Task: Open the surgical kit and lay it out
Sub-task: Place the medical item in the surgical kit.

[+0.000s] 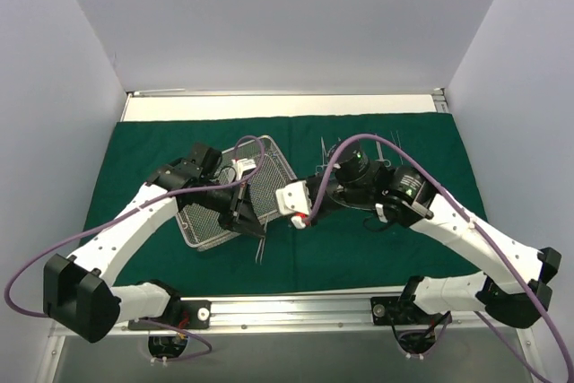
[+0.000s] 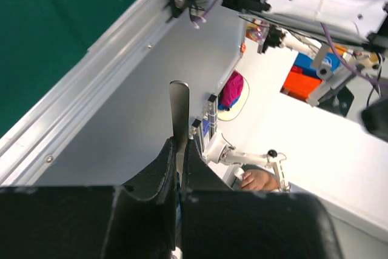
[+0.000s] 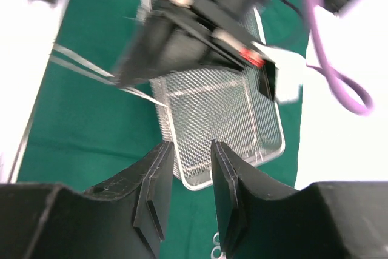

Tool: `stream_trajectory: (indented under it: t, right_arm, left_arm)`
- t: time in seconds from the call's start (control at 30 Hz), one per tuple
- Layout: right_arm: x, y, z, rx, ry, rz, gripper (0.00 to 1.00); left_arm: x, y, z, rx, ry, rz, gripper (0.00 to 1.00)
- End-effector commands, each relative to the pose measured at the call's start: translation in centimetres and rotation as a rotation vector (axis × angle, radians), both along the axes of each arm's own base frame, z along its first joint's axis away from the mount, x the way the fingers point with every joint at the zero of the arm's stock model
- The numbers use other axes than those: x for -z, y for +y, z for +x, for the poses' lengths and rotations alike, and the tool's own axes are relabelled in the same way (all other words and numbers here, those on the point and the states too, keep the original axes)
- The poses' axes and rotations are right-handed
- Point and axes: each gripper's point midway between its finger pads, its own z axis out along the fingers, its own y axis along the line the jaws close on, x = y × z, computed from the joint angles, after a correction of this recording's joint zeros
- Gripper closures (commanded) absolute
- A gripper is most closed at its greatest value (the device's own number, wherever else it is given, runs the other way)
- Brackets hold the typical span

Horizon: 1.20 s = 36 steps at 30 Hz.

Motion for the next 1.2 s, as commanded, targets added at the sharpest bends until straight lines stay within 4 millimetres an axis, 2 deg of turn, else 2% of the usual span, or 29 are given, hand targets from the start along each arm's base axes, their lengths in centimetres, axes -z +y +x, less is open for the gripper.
stream_trajectory:
  t: [0.0,0.07,0.17,0.37,0.7,1.17]
  right_arm:
    - [1.4,-0.5,-3.4,-0.157,-0.012,-0.069,0.69]
    - [0.7,0.0,-5.1,-0.221,-0.028,-0.052,0.69]
    - [0.6,0.4,-6.5,-0.28,-0.049,-0.066,0.69]
    - [1.8,0.9,-8.0,-0.366,-0.06,-0.157,0.69]
    - [4.2,1.0,-7.6,-0.41,-0.09,-0.249,0.67]
    - [6.2,2.5,-7.6,-0.431,-0.117,-0.3,0.67]
  left_arm:
    - [-2.6,-1.3,-1.3,0.063,-0.034,-0.118,0.98]
    - [-3.4,-1.4,-1.7,0.077,-0.047,-0.139,0.98]
    - [-4.5,-1.7,-2.6,0.106,-0.066,-0.171,0.98]
    - [-5.3,-2.1,-3.5,0.133,-0.059,-0.199,0.98]
    - [-5.4,-2.4,-4.7,0.166,-0.044,-0.219,0.98]
    - [-5.2,-2.6,-5.8,0.2,-0.021,-0.23,0.98]
